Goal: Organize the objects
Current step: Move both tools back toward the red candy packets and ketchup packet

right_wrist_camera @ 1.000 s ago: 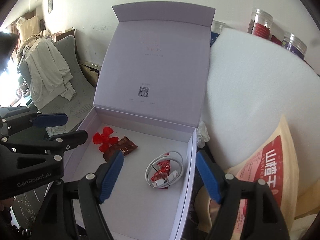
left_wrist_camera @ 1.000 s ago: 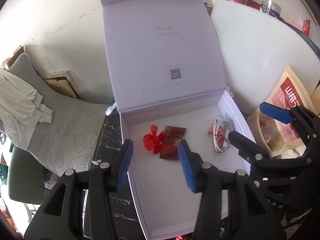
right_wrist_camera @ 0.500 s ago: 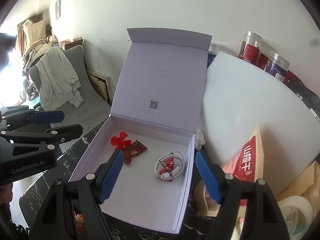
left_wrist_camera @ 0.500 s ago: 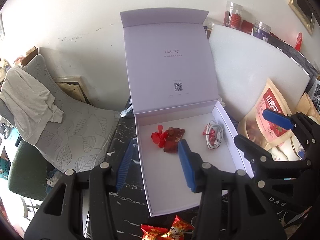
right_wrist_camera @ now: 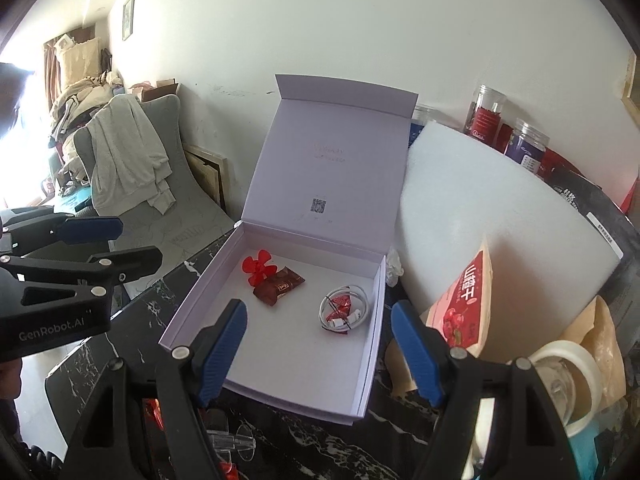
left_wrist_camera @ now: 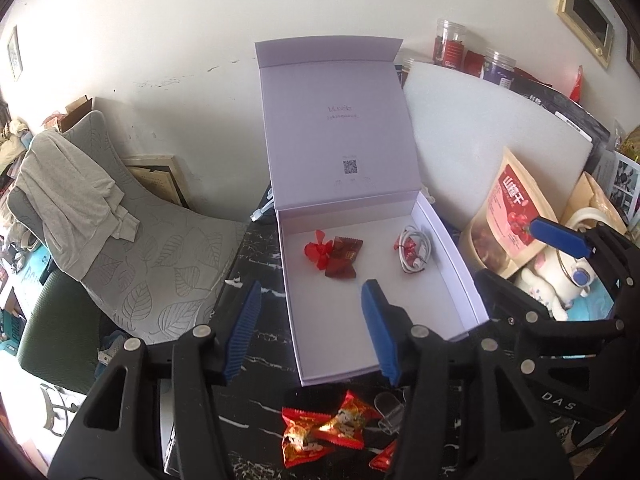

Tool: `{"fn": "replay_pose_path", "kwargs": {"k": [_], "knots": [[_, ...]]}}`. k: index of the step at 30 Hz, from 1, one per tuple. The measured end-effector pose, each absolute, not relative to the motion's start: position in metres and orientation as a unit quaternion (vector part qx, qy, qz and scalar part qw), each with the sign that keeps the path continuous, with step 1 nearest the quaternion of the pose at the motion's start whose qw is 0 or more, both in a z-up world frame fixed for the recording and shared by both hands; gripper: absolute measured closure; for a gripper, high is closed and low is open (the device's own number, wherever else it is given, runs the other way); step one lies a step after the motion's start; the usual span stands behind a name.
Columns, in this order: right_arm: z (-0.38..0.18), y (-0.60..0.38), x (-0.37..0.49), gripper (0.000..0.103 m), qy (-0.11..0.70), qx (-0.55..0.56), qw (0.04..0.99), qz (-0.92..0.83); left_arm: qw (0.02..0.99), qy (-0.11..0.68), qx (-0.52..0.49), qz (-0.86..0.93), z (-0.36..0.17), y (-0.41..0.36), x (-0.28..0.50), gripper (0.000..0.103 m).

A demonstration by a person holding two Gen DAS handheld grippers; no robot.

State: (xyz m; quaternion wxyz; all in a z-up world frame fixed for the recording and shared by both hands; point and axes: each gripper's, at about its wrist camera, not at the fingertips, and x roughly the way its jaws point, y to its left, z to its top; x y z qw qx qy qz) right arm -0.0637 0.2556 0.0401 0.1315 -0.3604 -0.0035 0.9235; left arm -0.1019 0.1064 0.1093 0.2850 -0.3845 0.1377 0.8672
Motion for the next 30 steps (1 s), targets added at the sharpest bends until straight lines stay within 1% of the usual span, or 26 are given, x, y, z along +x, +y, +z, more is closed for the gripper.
{"fn": "replay_pose_path", "kwargs": {"k": [6, 30], "knots": [[0.038, 0.242, -0.042, 0.028, -0.010, -0.359, 0.130, 0.924, 0.285, 0.133, -0.388, 0.867, 0.104, 0.088, -0.081, 0.048], [-0.001, 0.195, 0.020, 0.028, -0.009, -0.387, 0.114, 0.915, 0.285, 0.128, -0.410, 0.857, 0.063, 0.040, -0.022, 0.048]]}}
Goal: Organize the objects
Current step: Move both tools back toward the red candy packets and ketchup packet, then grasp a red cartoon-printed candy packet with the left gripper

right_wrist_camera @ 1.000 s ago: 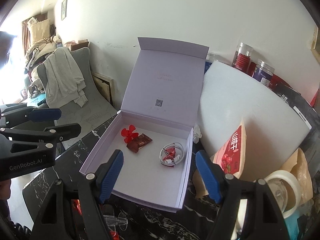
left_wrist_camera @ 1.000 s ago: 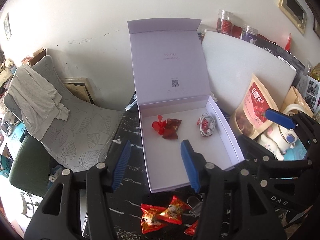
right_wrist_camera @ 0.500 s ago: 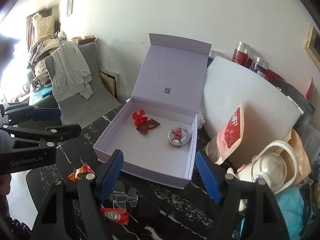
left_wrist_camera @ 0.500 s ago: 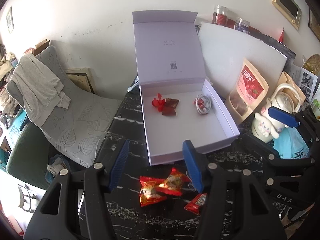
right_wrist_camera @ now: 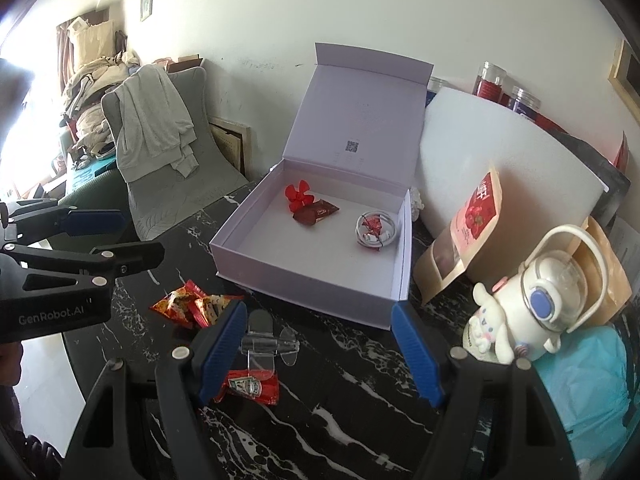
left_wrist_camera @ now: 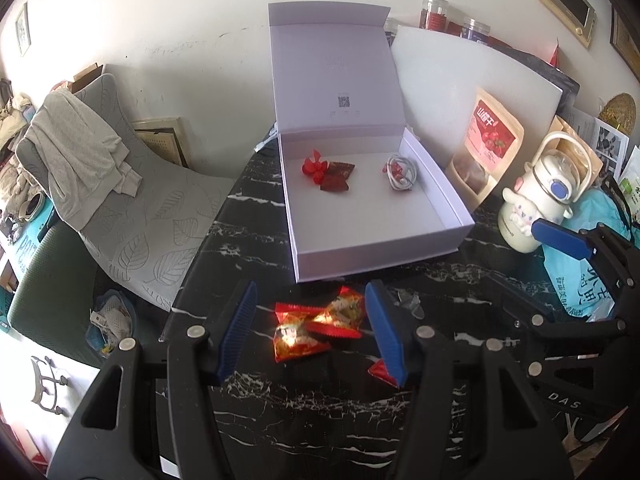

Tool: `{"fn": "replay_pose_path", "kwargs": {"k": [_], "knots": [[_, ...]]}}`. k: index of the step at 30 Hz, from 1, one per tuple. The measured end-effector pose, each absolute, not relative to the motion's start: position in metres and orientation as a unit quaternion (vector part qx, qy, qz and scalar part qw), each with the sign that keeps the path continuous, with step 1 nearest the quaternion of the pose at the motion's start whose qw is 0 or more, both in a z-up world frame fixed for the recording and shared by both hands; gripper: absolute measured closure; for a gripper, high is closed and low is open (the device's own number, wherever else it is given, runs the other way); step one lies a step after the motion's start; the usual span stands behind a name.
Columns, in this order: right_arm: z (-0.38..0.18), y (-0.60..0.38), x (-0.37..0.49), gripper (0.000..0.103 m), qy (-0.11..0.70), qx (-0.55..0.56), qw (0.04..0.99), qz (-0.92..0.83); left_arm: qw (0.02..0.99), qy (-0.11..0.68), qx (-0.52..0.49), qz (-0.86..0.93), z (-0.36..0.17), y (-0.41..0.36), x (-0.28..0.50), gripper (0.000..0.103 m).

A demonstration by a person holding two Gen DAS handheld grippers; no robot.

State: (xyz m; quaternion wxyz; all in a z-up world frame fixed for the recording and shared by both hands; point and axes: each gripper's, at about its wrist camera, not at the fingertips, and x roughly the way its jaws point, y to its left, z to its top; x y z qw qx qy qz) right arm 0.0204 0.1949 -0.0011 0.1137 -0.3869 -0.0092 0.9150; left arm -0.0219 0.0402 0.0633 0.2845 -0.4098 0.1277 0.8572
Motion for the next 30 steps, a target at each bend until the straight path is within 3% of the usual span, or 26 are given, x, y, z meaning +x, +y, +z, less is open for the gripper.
{"fn": "replay_pose_path", "kwargs": {"k": [30], "knots": [[-0.094, 0.175, 0.029, 0.028, 0.047, -0.450, 0.025, 0.891, 0.290, 0.143, -0.468, 0.823, -0.019, 0.026, -0.025, 0.048]]}}
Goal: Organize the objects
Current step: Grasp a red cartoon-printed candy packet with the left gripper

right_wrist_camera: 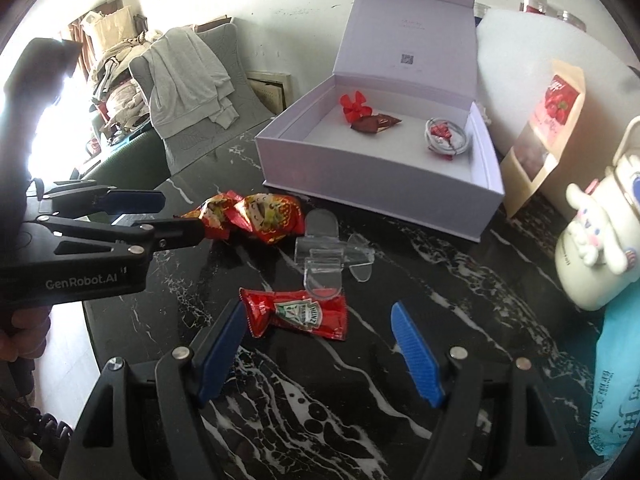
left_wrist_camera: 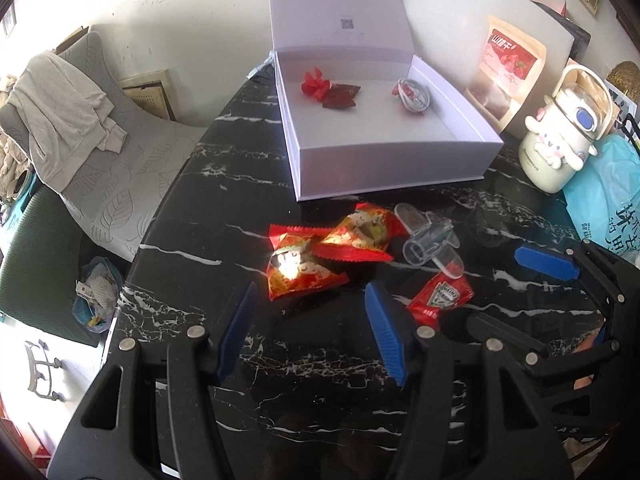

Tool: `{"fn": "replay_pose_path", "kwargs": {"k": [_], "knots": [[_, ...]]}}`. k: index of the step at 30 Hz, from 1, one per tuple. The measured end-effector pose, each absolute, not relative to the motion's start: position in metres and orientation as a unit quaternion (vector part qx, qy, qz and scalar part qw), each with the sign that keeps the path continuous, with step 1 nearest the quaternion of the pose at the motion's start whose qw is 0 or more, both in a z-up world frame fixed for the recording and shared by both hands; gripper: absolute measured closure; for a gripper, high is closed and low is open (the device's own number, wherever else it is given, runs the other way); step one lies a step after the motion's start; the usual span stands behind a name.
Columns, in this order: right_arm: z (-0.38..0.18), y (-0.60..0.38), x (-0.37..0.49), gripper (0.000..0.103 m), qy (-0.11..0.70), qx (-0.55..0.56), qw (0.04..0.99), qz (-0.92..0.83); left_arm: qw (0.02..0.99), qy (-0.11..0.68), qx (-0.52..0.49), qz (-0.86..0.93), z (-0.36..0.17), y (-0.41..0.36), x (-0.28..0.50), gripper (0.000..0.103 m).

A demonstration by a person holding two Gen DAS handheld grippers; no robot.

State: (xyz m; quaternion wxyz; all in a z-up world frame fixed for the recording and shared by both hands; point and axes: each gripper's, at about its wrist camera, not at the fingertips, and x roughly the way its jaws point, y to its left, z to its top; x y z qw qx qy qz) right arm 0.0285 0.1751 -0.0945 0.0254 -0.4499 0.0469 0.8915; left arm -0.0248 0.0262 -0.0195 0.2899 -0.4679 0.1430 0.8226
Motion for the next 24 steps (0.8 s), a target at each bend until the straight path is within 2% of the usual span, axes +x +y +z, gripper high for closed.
{"fn": "replay_pose_path", "kwargs": {"k": [5, 8, 13, 24], "knots": [[-0.105, 0.172, 0.021, 0.027, 0.052, -0.459, 0.010, 0.887, 0.298, 0.133, -0.488, 0.810, -0.033, 0.024, -0.036, 0.048], [-0.110, 0.172, 0.017, 0.021, 0.059, -0.462, 0.005, 0.885, 0.302, 0.128, -0.496, 0.804, -0.038, 0.025, -0.042, 0.048], [-0.117, 0.174, 0.010, 0.018, 0.070, -0.465, 0.005, 0.883, 0.311, 0.130, -0.500, 0.798, -0.045, 0.029, -0.050, 0.048], [-0.133, 0.176, -0.001, 0.017, 0.075, -0.473, 0.015, 0.878, 0.317, 0.129, -0.510, 0.789, -0.060, 0.038, -0.064, 0.048]]}}
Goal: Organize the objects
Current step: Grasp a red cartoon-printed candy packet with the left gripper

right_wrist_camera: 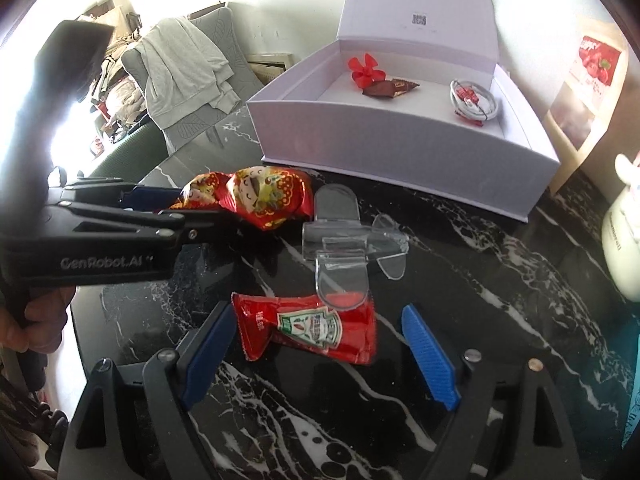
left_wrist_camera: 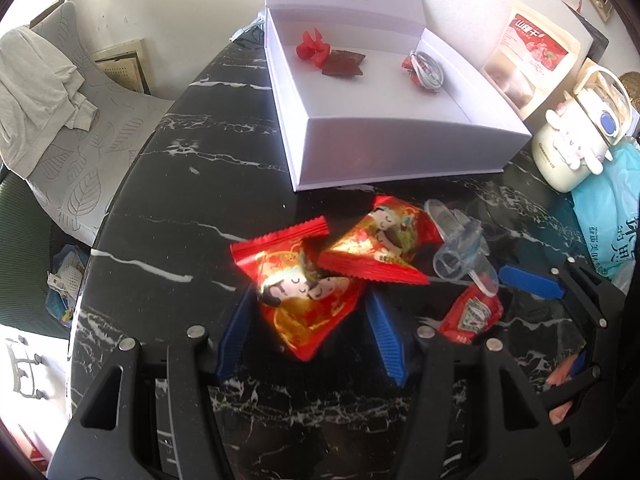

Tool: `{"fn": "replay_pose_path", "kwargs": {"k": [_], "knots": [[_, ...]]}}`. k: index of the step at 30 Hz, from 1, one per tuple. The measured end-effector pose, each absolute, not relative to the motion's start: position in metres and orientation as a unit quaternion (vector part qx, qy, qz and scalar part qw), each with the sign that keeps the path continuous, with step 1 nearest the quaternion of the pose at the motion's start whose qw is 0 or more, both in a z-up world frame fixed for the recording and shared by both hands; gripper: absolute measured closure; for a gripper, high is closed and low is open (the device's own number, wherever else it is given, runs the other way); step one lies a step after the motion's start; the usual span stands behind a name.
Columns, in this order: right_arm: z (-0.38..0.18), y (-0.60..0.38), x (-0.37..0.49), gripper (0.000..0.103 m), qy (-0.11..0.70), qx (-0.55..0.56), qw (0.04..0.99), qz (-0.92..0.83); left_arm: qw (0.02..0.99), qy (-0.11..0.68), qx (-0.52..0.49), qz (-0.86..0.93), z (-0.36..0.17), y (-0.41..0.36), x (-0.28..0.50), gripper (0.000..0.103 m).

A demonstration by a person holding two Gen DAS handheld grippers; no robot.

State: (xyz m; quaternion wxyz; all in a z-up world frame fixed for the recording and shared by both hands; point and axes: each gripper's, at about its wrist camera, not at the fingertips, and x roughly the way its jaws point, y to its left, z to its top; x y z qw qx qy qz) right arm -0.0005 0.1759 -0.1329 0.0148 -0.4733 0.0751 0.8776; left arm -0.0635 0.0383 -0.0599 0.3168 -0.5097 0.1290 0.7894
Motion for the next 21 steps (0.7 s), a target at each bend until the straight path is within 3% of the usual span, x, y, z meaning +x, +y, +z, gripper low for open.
{"fn": "replay_pose_path", "kwargs": {"k": [8, 10, 11, 14, 18, 21], "knots": [[-0.136, 0.168, 0.000, 0.017, 0.061, -0.463, 0.024, 0.884, 0.320, 0.144, -0.493, 0.796, -0.063, 0.043, -0.067, 0.048], [-0.135, 0.169, 0.002, 0.023, 0.066, -0.458, 0.028, 0.886, 0.320, 0.142, -0.490, 0.798, -0.063, 0.042, -0.069, 0.048], [-0.135, 0.169, 0.003, 0.031, 0.065, -0.457, 0.030, 0.887, 0.321, 0.137, -0.489, 0.799, -0.063, 0.041, -0.070, 0.048], [-0.133, 0.172, 0.006, 0.035, 0.064, -0.454, 0.030, 0.888, 0.327, 0.119, -0.486, 0.802, -0.063, 0.038, -0.071, 0.048], [-0.133, 0.173, 0.009, 0.037, 0.069, -0.452, 0.026, 0.889, 0.326, 0.111, -0.481, 0.806, -0.063, 0.034, -0.071, 0.060], [-0.133, 0.173, 0.012, 0.038, 0.074, -0.452, 0.023, 0.889, 0.327, 0.112, -0.481, 0.806, -0.062, 0.032, -0.068, 0.061]]}}
